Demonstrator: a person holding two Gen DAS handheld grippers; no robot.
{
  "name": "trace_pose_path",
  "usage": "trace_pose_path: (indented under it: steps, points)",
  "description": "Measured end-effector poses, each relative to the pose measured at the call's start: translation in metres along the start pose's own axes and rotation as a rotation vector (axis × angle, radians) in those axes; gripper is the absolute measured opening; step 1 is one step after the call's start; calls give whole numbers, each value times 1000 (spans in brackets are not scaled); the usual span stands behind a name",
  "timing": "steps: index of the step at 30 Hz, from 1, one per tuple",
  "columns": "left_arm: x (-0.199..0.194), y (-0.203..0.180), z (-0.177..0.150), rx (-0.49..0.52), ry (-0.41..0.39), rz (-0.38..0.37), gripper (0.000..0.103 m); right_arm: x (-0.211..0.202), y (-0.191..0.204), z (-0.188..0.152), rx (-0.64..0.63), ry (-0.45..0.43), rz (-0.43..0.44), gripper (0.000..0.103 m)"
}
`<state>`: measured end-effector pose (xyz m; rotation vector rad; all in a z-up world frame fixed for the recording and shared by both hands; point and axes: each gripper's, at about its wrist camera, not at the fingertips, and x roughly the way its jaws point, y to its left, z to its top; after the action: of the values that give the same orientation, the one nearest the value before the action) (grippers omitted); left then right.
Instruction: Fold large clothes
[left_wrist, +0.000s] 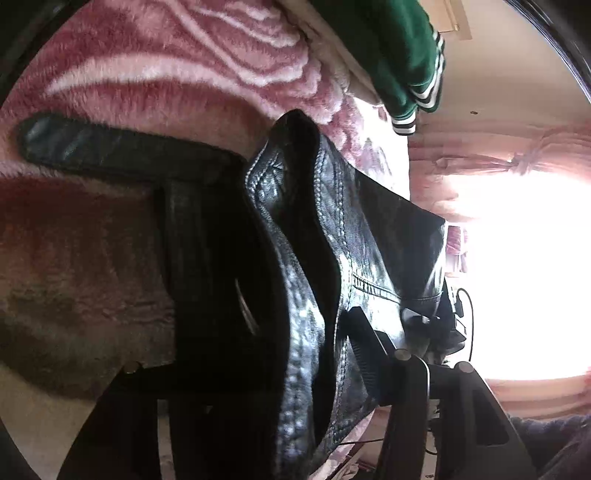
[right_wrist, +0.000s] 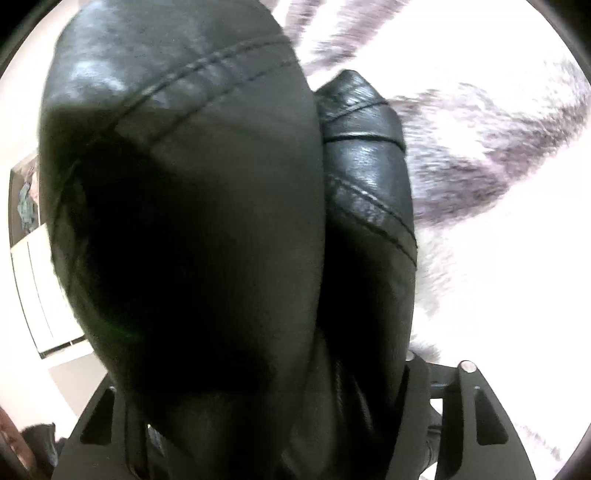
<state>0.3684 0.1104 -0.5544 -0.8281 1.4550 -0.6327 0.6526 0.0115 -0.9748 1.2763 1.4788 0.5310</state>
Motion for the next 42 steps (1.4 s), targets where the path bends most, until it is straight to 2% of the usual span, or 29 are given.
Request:
trace_pose_path:
  steps: [8,9,16,22,23,26,28,30,31,32,33,36,39,42]
  points:
    - [-45,-29,4,60,-39,-46,50,12,55,16,-80,-8,42,57]
    - [-43,-38,11,67,-43,-53,50,22,64,25,-89,-9,56,57]
    - [-83,-105,48,139,-98,-72,50,20,147,56,-163,-35,75,57]
    - [-114,-155,106,192,-138,-91,50,12,236,106,-230,-64,67,57]
    - [-120,-165,124,202,-152,-100,50,2,249,106,-244,-66,66,57]
    - [-133,-183,164,227,-193,-112,50,-2,300,147,-297,-81,63,57]
    - [-144,-194,198,243,-228,-119,50,-41,313,161,-334,-83,61,57]
    - [-152,-201,232,260,-258,-128,50,-45,349,174,-373,-83,63,57]
    - [-155,-203,249,271,-272,-125,50,-42,361,191,-387,-84,66,57]
    - [-156,-202,262,278,-279,-123,50,-44,377,191,-400,-81,68,57]
    - [-156,-197,278,279,-289,-119,50,-39,394,210,-426,-75,61,57]
    - [-145,-167,311,259,-299,-108,50,-17,411,258,-449,-64,44,57]
    - [-110,-119,340,190,-272,-84,50,25,391,311,-434,-39,2,57]
    - [-72,-81,352,130,-204,-18,52,55,358,344,-381,-22,-79,57]
